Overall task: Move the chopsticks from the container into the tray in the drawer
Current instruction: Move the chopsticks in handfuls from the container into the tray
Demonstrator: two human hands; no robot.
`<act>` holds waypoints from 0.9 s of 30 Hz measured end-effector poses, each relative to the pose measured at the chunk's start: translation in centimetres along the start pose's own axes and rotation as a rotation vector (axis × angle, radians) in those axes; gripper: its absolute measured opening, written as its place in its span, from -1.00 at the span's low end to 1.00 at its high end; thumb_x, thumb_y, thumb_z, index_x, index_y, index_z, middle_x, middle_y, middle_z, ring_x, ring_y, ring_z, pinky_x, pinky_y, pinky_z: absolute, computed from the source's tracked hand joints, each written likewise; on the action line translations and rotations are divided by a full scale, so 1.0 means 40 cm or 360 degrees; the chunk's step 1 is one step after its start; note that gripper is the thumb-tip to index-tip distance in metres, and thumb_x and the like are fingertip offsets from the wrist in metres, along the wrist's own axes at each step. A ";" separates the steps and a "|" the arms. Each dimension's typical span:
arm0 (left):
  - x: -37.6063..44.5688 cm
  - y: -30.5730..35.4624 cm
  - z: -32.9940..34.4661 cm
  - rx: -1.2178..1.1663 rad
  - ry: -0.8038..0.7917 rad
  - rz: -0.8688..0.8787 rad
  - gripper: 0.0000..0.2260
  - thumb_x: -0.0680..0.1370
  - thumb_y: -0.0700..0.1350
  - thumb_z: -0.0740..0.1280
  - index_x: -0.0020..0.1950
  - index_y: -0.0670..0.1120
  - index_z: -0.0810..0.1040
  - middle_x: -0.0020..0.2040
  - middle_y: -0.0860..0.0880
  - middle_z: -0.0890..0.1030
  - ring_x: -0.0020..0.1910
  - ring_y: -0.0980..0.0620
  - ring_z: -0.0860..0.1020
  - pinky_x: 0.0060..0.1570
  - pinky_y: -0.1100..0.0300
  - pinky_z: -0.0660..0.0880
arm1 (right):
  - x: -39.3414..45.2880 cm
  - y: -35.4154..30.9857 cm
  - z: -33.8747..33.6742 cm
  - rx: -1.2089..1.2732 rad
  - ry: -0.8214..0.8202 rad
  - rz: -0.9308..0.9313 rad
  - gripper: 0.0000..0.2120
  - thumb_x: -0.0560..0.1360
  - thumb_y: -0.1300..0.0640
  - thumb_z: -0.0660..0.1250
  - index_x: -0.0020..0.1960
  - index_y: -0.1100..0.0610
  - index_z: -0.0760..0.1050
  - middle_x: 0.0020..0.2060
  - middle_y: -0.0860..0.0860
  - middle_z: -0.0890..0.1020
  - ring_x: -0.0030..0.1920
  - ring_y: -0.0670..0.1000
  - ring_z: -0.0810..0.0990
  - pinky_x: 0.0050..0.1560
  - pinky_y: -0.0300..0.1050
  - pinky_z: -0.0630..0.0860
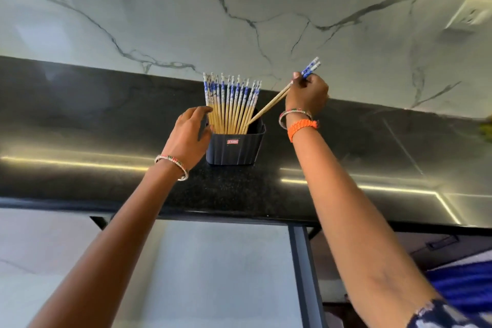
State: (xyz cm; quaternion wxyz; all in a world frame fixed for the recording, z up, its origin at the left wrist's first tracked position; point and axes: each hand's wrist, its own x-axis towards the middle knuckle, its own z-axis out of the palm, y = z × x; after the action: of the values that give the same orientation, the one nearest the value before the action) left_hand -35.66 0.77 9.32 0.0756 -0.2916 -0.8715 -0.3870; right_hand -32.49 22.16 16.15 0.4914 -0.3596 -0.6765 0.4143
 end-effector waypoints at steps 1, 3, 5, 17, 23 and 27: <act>-0.012 0.022 -0.006 -0.0027 0.0009 0.0030 -0.61 0.54 -0.12 0.24 0.37 -0.05 0.31 0.31 -0.11 0.43 0.16 -0.08 0.50 0.19 0.01 0.51 | -0.016 -0.025 -0.033 0.0086 0.0060 0.0002 -0.83 0.47 0.16 0.36 -0.12 0.28 0.62 -0.17 0.18 0.70 -0.14 0.11 0.66 -0.15 -0.13 0.54; -0.039 0.075 -0.020 -0.0065 0.0003 0.0091 -0.57 0.55 -0.09 0.23 0.41 -0.03 0.26 0.36 -0.11 0.39 0.19 -0.09 0.49 0.23 0.03 0.46 | -0.047 -0.064 -0.104 0.0295 0.0128 0.0065 -0.83 0.47 0.20 0.37 -0.12 0.33 0.60 -0.21 0.21 0.69 -0.19 0.13 0.66 -0.14 -0.02 0.62; -0.071 0.125 -0.029 0.0020 -0.0029 0.0194 -0.52 0.56 -0.05 0.22 0.45 -0.05 0.19 0.42 -0.14 0.32 0.36 -0.12 0.36 0.38 0.02 0.29 | -0.094 -0.080 -0.169 0.0594 0.0093 0.0247 -0.84 0.47 0.25 0.37 -0.14 0.38 0.57 -0.26 0.22 0.65 -0.26 0.14 0.65 -0.26 0.01 0.65; -0.617 -0.024 -0.010 0.0423 -0.1020 -0.0388 -0.79 0.46 -0.30 0.16 -0.03 -0.08 0.51 -0.04 -0.23 0.61 -0.08 -0.25 0.55 -0.12 0.02 0.47 | -0.669 0.309 -0.420 -0.0527 -0.0647 0.0621 -0.30 0.43 -0.03 0.41 0.39 0.30 0.22 0.32 0.32 0.39 0.29 0.30 0.41 0.18 0.15 0.42; -0.840 -0.104 0.054 0.0181 -0.1534 -0.0611 -0.79 0.47 -0.33 0.14 -0.07 -0.17 0.54 -0.06 -0.27 0.62 -0.23 -0.13 0.47 -0.31 0.23 0.30 | -0.871 0.425 -0.549 -0.0852 -0.2313 -0.1040 -0.57 0.53 0.20 0.26 0.39 0.15 0.36 0.00 0.19 0.62 -0.01 0.22 0.62 0.03 0.10 0.50; -0.912 -0.150 0.076 0.0506 -0.1274 -0.0533 -0.80 0.53 -0.20 0.19 0.08 -0.05 0.53 0.12 -0.09 0.59 0.12 -0.12 0.48 0.13 0.09 0.31 | -0.931 0.476 -0.569 -0.1002 -0.2519 -0.0830 -0.46 0.55 0.38 0.11 0.45 0.01 0.25 -0.05 0.19 0.54 -0.06 0.21 0.56 -0.16 0.00 0.46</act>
State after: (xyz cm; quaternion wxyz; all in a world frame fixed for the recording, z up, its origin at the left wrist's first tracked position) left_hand -8.90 -16.63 -9.60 -0.2866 -0.2581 -0.9158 -0.1125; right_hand 0.55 1.15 -10.97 -0.1628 0.0790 -0.9605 0.2113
